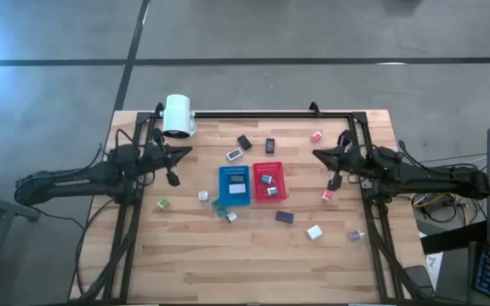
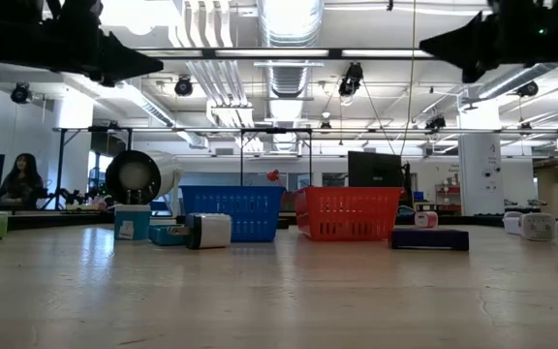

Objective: Pick & Place Office items
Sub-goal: Put the bottom white adaptor into the red bin

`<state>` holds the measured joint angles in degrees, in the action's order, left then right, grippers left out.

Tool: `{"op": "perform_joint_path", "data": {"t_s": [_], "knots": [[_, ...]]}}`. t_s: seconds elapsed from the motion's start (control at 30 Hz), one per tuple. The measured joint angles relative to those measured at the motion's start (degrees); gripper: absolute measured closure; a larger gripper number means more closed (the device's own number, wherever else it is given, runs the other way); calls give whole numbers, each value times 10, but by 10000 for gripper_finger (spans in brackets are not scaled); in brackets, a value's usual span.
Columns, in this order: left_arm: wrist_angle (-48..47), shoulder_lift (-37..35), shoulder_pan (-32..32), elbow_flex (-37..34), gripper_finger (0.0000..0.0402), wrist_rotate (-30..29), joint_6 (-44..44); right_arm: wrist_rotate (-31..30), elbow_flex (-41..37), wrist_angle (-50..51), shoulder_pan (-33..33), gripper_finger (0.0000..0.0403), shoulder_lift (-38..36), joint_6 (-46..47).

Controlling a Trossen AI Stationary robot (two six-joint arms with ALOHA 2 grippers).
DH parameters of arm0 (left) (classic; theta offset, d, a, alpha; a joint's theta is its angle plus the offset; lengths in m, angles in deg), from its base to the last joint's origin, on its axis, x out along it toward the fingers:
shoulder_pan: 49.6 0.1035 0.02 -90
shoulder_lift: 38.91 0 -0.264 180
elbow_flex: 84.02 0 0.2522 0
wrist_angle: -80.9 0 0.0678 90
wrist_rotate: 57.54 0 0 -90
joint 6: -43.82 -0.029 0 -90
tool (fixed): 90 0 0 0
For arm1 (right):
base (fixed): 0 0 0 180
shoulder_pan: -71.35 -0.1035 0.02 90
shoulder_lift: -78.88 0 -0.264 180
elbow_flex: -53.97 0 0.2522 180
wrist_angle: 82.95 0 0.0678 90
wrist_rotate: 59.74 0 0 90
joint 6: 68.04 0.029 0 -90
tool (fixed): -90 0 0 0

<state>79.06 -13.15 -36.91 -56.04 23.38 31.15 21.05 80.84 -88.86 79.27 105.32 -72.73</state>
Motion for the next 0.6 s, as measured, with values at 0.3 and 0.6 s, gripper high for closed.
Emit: {"op": "perform_joint_path", "data": {"t_s": [0.3,0.6], "knots": [[-3,13,0,-2,391,0,-7,-33,142,181,40,394,143,23],[-3,13,0,-4,394,0,-7,-23,401,595,216,394,333,49]]}}
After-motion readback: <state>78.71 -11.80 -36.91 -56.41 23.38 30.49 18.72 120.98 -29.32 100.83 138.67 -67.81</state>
